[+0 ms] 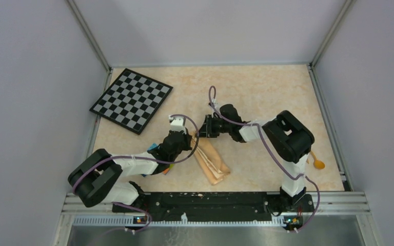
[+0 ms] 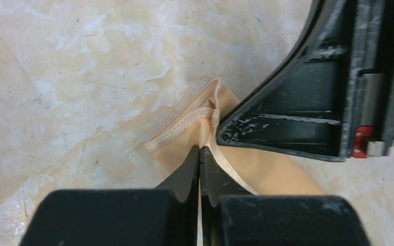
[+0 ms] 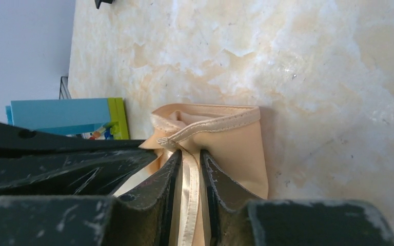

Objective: Fold the napkin into a case and place the utensils inside
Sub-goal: Grasp the top corner of the smaller rectangle folded napkin from the folded napkin.

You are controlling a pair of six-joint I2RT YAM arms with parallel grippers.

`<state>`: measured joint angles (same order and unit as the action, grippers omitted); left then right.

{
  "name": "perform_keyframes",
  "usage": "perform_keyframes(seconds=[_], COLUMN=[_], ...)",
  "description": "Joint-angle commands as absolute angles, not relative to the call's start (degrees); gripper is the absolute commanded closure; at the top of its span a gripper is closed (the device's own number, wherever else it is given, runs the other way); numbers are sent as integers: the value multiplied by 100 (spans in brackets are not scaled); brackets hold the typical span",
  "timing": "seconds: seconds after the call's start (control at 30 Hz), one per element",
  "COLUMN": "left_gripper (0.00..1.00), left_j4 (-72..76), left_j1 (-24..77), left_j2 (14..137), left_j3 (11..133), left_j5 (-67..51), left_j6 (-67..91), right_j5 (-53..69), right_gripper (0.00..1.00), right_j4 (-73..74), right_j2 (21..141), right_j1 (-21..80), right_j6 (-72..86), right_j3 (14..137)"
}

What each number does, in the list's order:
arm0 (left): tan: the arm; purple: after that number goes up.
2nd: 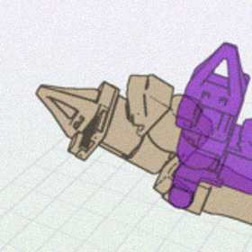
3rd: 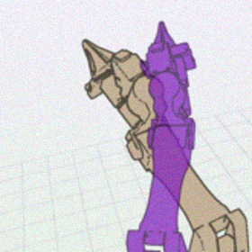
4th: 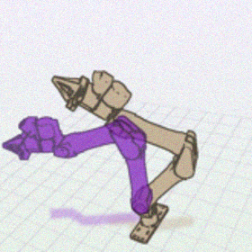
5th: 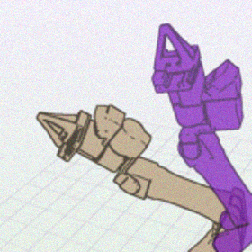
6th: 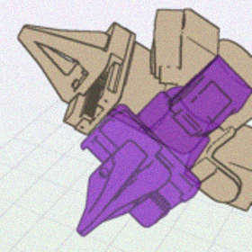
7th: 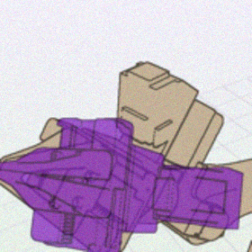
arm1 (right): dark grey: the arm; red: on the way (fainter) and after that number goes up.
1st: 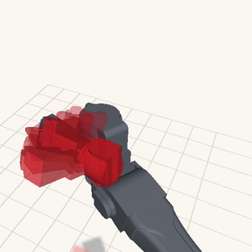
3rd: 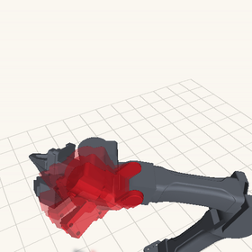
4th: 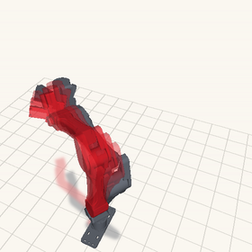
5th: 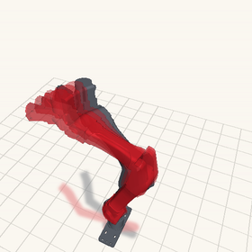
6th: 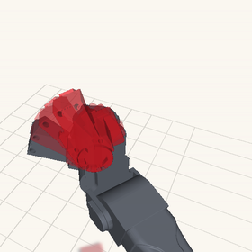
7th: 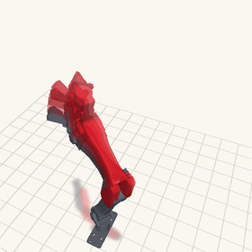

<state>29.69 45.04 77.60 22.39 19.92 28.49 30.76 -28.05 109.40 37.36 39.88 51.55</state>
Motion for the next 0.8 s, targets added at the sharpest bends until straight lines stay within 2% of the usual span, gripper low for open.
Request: perform_keyframes(seconds=[0.0,0.2,0.37,0.4,0.47,0.5,0.53,0.67,0.77], left_gripper=[100,100,100,92,64,53,48,42,48], left_j4=[3410,3497,2927,2686,2299,2021,1563,351,-320], left_j1=[4485,4483,4474,4474,4474,4474,4474,4377,4057], left_j2=[7763,8128,8276,8211,7950,7811,7665,7275,7207], left_j3=[2268,2544,2759,2790,2799,2849,2915,3179,3308], left_j5=[1926,1875,1910,1908,1938,1971,2015,2243,2157], left_j6=[2690,2632,2905,2987,3151,3243,3346,3842,4340], right_j5=[2984,2573,2333,2364,2396,2411,2424,2426,2385], right_gripper=[81,86,87,86,86,86,86,86,86], right_j4=[-3109,-4120,-4294,-4263,-4231,-4236,-4238,-4236,-4245], right_j2=[11336,11816,11846,11836,11785,11762,11753,11786,11773], right_j1=[3871,4453,4304,4233,4083,4033,3992,3955,3946], right_j6=[3895,4537,4596,4575,4538,4526,4519,4499,4509], right_j3=[5485,5310,5004,4952,4828,4773,4725,4698,4672])
